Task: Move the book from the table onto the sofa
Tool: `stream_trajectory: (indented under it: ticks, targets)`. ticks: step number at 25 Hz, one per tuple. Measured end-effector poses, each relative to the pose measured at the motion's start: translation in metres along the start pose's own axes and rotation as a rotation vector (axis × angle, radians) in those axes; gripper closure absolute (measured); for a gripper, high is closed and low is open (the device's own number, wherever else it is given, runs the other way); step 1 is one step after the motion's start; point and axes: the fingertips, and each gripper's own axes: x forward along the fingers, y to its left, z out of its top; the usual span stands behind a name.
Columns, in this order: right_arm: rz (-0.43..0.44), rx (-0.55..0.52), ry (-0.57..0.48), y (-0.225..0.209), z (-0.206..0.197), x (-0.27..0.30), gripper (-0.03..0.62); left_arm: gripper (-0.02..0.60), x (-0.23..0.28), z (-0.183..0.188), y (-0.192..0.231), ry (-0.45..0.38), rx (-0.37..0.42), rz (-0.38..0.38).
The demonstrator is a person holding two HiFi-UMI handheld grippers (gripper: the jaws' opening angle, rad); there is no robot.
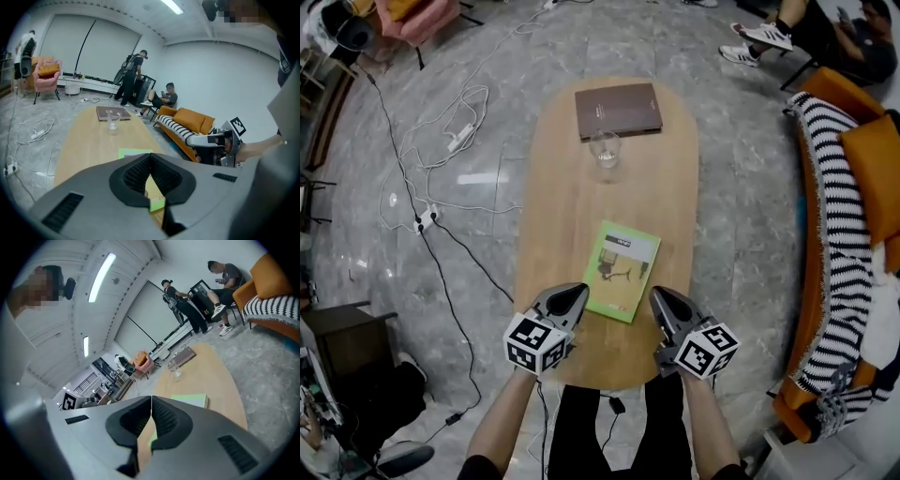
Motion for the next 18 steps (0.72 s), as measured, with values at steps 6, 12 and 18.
stream_trajectory:
  ticks: [6, 12, 18]
  targets:
    - [-0.038, 0.034, 0.054, -0.031, -0.030, 0.016, 0.568, 0.566, 0.027, -0.030, 0.022, 0.046, -0.043, -0.023]
    - [-0.068, 0.091, 0.106, -0.062, -0.063, 0.028, 0.568, 0.563, 0.053, -0.063, 0.040, 0.125, -0.068, -0.073]
    - [-0.105, 0.189, 0.155, -0.092, -0.093, 0.036, 0.537, 0.481, 0.075, -0.095, 0.065, 0.253, -0.103, -0.103]
